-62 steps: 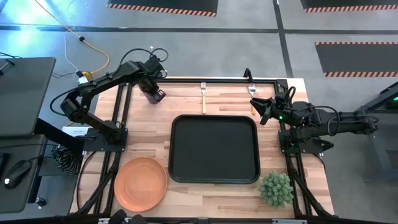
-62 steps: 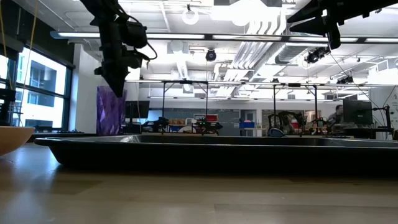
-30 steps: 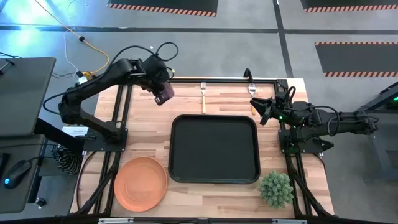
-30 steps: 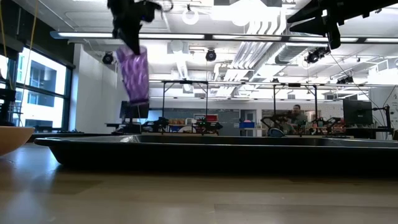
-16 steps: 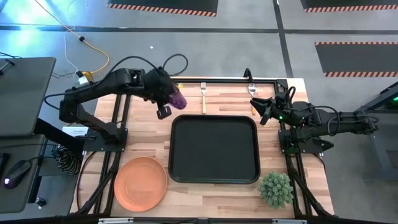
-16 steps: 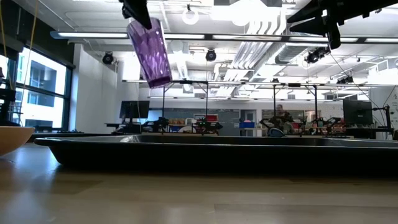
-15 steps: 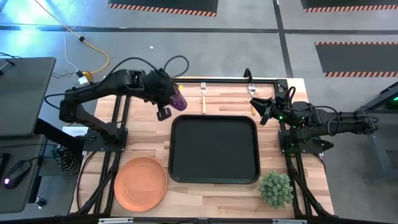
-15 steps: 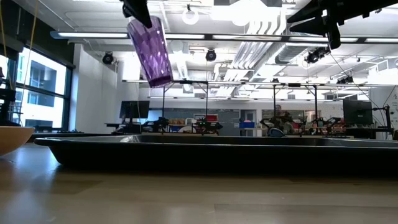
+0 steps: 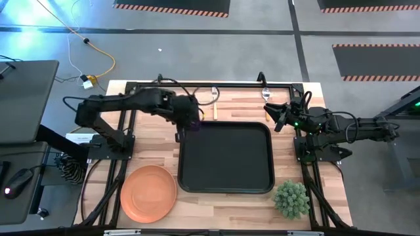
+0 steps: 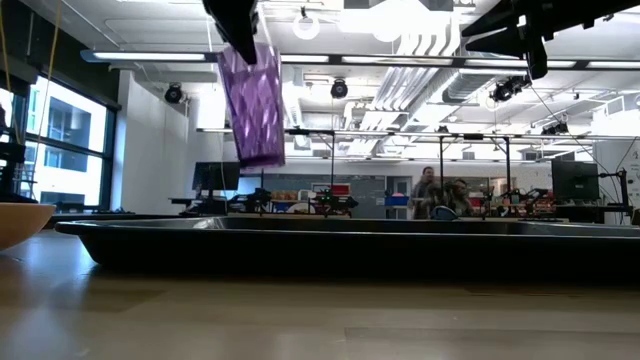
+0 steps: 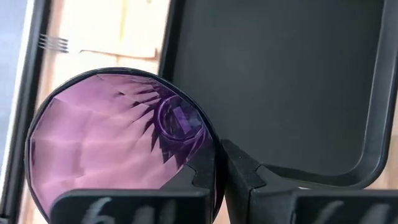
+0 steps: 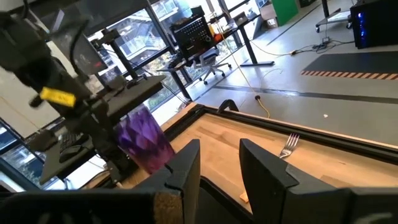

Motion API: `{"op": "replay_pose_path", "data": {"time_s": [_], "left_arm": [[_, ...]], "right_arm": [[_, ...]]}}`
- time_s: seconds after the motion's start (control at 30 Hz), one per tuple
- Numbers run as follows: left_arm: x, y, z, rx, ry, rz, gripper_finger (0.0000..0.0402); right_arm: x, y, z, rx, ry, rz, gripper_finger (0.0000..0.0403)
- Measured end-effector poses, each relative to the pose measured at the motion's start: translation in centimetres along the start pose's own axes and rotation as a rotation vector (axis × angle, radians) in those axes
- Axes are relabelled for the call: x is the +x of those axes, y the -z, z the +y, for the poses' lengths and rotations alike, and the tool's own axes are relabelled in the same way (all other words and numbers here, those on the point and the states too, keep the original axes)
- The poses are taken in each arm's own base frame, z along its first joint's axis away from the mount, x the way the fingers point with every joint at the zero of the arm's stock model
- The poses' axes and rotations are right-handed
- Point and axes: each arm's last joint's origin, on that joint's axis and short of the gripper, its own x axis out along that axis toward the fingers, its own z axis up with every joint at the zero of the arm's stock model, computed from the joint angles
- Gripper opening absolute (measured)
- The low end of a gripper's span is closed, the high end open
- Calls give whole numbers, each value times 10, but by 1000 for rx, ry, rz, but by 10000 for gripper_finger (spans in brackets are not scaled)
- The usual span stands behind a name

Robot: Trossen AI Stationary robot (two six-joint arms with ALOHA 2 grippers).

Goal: Pick and place plate/cup/fork/spoon on tray
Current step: Put the purple cup on the black tray

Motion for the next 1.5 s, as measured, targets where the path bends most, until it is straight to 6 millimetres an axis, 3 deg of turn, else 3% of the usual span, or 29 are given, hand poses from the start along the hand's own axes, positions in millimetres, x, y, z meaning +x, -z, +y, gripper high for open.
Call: {"op": "replay_pose_path", "data": {"time_s": [0.3,0.6,1.03,1.5], "left_arm": [[40,-10,-21,-8,8,117,10],[61,-14,-28,-108,-3,166,11],[77,-16,-25,-203,-36,197,12],[78,-19,-22,-219,-39,175,12]], "right_arm": [[0,0,0,-1,-2,1,103],[0,0,0,-1,-3,2,103],[0,0,0,-1,-3,2,103],[0,0,0,-1,-3,2,103]]}}
